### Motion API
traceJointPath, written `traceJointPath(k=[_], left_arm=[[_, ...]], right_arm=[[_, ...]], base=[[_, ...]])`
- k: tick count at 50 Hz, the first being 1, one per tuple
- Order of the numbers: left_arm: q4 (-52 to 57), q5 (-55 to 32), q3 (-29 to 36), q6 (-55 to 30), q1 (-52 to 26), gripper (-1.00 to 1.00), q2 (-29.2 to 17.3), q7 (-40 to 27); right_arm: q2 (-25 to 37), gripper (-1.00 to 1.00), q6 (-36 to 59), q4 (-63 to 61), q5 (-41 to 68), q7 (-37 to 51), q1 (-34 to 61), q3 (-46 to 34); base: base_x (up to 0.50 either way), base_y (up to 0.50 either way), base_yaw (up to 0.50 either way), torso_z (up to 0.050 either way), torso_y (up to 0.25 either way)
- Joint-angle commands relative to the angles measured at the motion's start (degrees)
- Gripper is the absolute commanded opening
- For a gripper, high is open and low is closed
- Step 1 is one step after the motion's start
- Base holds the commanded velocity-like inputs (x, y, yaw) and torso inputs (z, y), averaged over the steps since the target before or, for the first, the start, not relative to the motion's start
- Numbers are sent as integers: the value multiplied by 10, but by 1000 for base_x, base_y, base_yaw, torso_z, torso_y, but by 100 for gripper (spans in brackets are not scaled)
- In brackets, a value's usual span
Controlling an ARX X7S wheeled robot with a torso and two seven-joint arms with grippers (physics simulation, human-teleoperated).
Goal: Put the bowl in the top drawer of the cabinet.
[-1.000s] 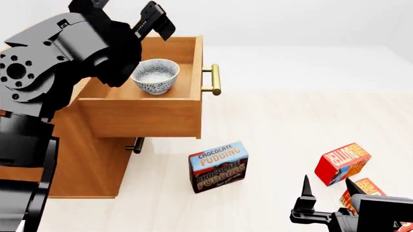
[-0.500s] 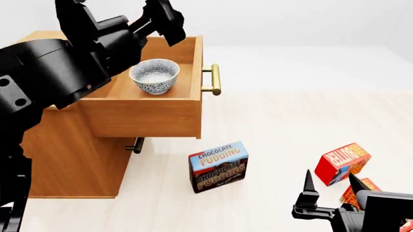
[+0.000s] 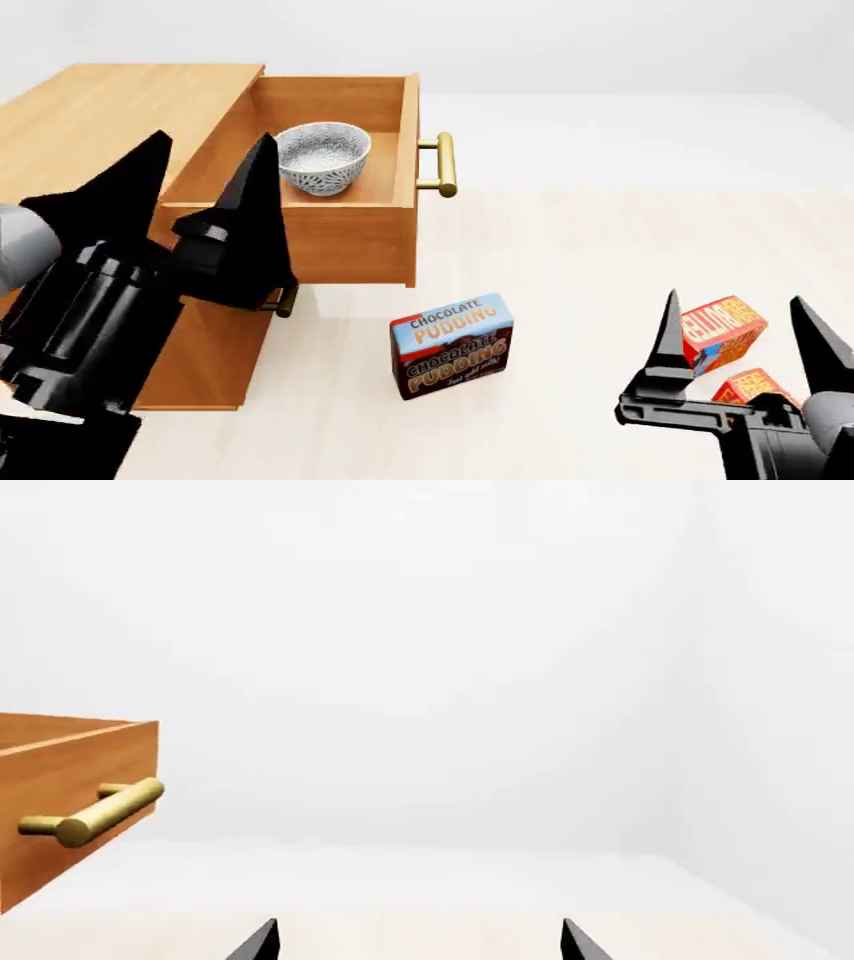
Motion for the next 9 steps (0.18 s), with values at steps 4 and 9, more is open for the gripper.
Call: traceJointPath(k=[4,9], left_arm=[[88,335,-69,198,276,100,49,88],[38,400,-78,288,316,100,96,111]], right_arm=[[235,100,-126,-55,-30,282,41,-220],[342,100,-186,-55,-78,404,158,-431]], base=[[0,0,0,0,0],[0,0,0,0,0]])
